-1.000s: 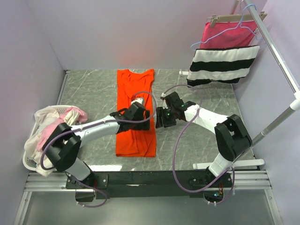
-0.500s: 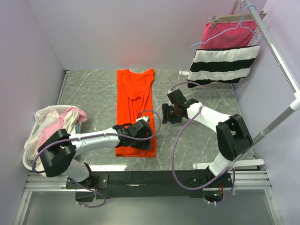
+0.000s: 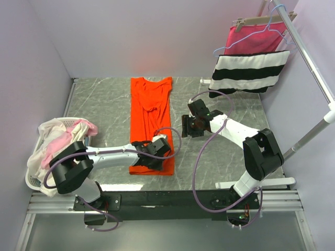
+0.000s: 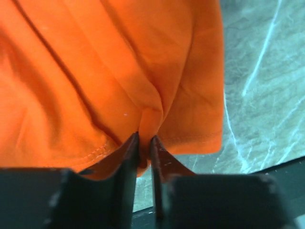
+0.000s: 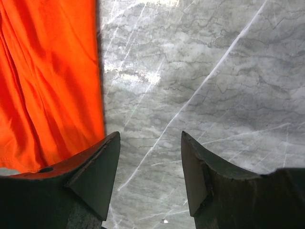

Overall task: Fold and stack the t-shirts
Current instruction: Rotate the tshirt 90 degrees, then grab the bottom of the folded rectangular tshirt with both arms

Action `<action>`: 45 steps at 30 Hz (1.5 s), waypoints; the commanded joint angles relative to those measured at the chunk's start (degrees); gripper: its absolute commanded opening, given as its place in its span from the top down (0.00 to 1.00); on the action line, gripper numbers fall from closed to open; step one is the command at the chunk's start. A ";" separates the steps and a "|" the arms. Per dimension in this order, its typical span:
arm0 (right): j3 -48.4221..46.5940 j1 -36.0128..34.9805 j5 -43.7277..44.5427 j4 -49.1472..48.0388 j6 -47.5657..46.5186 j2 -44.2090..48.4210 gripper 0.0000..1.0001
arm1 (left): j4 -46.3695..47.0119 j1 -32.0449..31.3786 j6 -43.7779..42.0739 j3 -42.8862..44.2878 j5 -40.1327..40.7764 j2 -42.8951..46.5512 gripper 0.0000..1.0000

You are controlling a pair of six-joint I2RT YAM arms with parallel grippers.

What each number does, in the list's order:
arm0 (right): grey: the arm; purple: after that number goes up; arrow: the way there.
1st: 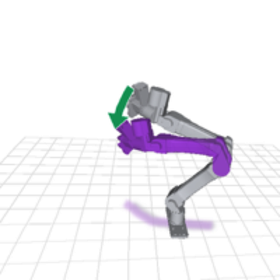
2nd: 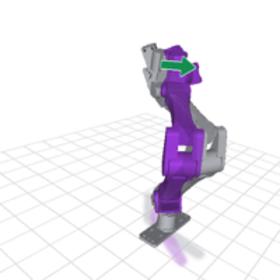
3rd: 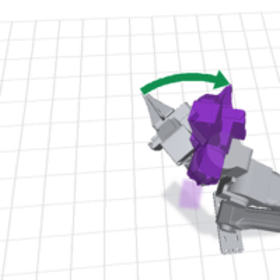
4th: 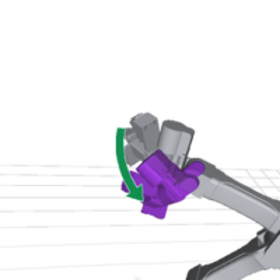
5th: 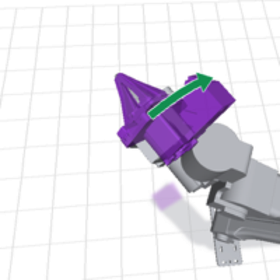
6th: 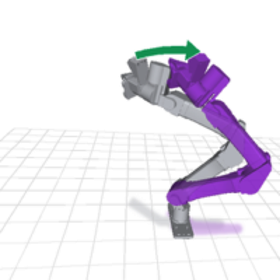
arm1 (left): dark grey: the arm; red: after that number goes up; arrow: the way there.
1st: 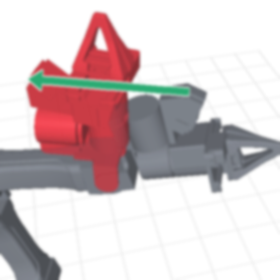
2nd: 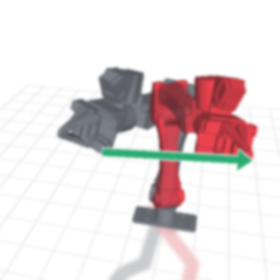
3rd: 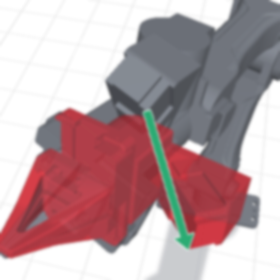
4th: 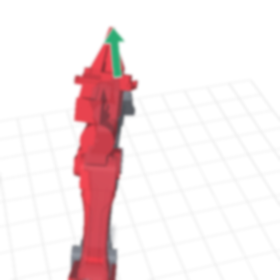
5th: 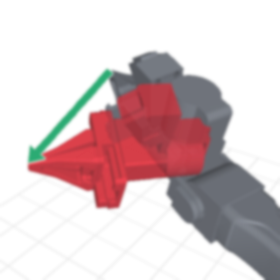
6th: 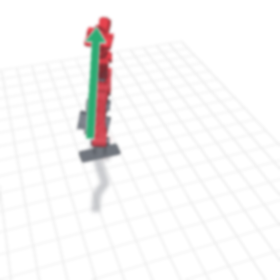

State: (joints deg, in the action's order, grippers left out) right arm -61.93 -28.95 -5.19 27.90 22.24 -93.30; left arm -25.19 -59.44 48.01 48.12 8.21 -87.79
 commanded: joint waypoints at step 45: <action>14.55 -14.55 -18.01 -10.67 9.75 8.83 0.39 | -27.11 -1.47 31.61 -12.33 20.36 30.40 0.01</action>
State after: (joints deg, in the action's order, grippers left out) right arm -49.06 -41.28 -21.12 21.52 27.53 -86.63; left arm -48.90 -60.73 72.16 39.40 26.96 -58.06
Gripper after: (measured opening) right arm 0.611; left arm 0.995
